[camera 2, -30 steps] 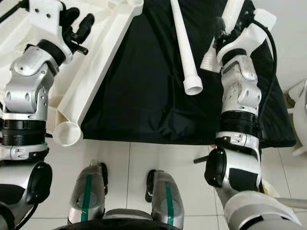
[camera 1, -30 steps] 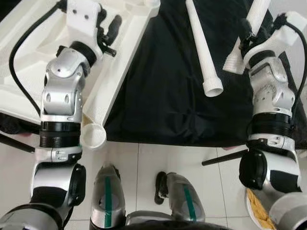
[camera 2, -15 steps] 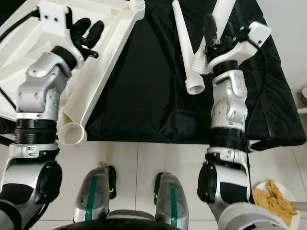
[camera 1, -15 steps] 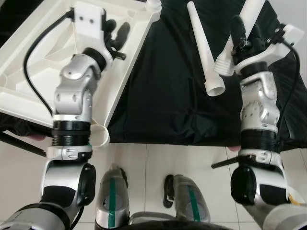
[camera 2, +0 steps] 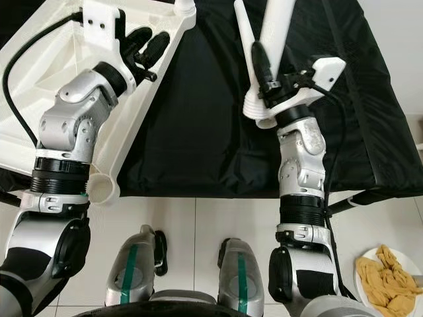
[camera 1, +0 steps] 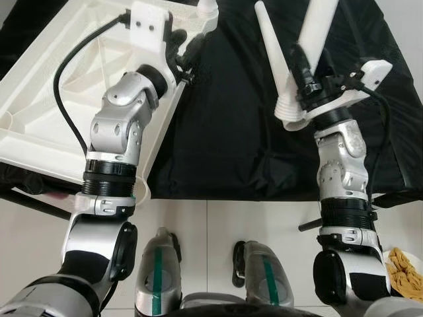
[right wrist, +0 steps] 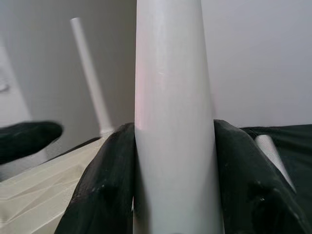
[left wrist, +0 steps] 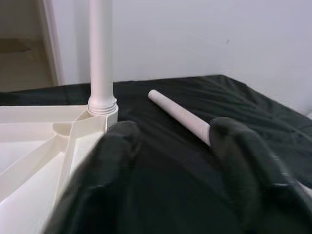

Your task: Building children table

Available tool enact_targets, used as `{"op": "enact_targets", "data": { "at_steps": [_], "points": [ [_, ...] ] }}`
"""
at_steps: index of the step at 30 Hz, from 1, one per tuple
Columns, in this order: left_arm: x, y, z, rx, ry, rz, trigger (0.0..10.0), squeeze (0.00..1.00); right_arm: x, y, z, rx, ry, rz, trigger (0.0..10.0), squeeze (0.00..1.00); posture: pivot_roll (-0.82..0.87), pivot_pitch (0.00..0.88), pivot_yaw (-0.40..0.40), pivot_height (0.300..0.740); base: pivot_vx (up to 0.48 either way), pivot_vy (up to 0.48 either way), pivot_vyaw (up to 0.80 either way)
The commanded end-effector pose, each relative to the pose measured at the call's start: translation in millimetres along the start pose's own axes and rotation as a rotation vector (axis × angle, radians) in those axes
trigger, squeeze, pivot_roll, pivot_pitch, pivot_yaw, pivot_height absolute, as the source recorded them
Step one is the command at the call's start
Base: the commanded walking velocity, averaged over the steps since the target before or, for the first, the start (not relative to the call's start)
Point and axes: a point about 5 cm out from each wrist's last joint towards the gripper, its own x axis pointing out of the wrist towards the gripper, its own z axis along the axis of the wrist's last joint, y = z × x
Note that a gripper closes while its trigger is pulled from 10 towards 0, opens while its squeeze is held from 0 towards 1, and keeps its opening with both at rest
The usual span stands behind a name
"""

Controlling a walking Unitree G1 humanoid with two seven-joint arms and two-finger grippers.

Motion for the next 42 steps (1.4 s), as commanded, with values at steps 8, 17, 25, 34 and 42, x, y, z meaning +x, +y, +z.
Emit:
{"op": "enact_targets", "data": {
  "at_steps": [8,17,25,34,42],
  "points": [
    [-5.8,-17.9,7,-0.009,-0.006,-0.298,10.0,1.00,9.3,15.8,-7,0.000,0.013,0.106,10.0,0.00,0.02,0.000,-0.004,0.740,0.000,0.000,0.00],
    [-21.7,-51.1,22,-0.160,-0.029,-0.600,10.0,0.00,7.5,22.4,-11,0.015,0.037,0.204,10.0,0.00,0.03,0.000,0.002,0.740,0.000,0.000,0.00],
    [-15.6,-51.0,37,-0.187,-0.062,-0.695,10.0,0.00,6.6,26.3,-13,0.024,0.079,0.311,10.0,0.00,0.03,0.000,0.002,0.740,0.000,0.000,0.00],
    [-10.0,-46.9,50,-0.210,-0.061,-0.701,10.0,0.00,6.8,36.2,-14,0.033,0.100,0.410,10.0,0.00,0.02,0.000,0.007,0.740,0.000,0.000,0.00],
    [-4.0,-47.5,58,-0.238,-0.085,-0.712,10.0,0.00,5.4,38.5,-17,0.031,0.126,0.450,10.0,0.00,0.02,0.000,0.009,0.740,0.000,0.000,0.00]
  ]
}}
